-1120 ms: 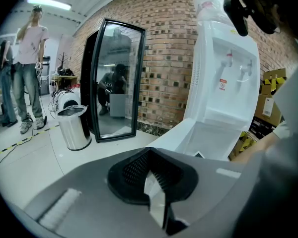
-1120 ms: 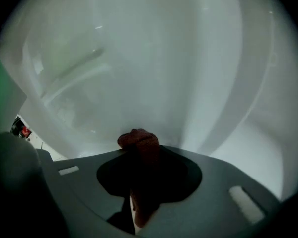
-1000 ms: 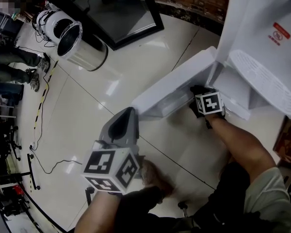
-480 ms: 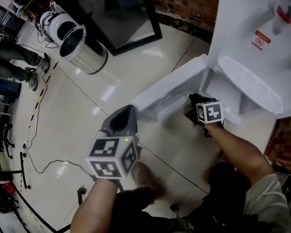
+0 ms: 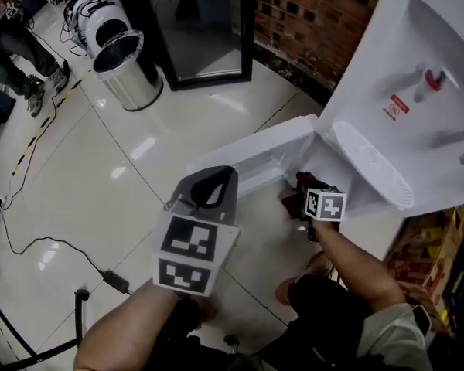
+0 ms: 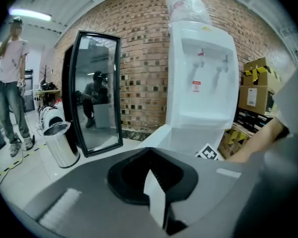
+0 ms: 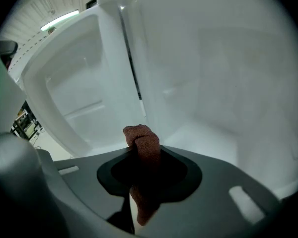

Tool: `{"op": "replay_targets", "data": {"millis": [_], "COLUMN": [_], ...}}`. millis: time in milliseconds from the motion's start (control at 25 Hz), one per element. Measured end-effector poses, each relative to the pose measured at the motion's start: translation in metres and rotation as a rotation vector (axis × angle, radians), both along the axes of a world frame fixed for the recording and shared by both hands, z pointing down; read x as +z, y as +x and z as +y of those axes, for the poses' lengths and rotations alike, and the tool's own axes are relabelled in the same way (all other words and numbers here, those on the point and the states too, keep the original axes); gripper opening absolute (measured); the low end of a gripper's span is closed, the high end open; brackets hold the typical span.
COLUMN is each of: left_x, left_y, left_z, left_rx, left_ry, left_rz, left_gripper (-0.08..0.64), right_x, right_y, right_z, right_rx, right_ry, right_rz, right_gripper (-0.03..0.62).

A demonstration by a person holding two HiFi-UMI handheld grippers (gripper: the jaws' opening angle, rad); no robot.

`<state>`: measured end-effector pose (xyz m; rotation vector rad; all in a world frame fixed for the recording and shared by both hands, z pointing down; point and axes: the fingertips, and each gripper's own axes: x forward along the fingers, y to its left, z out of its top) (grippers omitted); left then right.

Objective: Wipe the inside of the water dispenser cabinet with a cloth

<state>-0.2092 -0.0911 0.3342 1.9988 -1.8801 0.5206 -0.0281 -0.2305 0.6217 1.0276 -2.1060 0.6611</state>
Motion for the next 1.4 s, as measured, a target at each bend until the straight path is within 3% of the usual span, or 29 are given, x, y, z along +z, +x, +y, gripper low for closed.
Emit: {"op": "replay_targets", "data": {"millis": [160, 400, 640, 1080, 1400], "left_x": [0.009, 0.02, 0.02, -0.015, -0.038], "left_y": [0.021, 0.022, 0.025, 0.027, 0.027], "left_z": [-0.001, -0.003, -0.007, 0.001, 0.01], "left_rx": [0.06, 0.065, 0.07, 0.065, 0.045], "left_ry": [-0.032, -0.071, -0.07, 0.018, 0.071], "left_rz": [0.026, 0.072, 0.087, 0.085, 0.112], "left_gripper": [0.0, 0.0, 0.0, 0.0, 0.0], "right_x": [0.018, 0.036, 0.022, -0.083, -0.172], "right_y": [-0.004, -0.036, -0.047, -0.025, -0.022], "right_z": [-0.005, -0.008, -0.021, -0.043, -0.041], "right_rx": [0.03, 0.016, 0.027, 0.121, 0.249], "right_ry": [-0.019, -0.036, 0.004, 0.21, 0.323], "right_rz": [0.001, -0.023, -0.043, -0.122, -0.351], "right_gripper": [0.107, 0.107, 0.106, 0.106, 0.106]}}
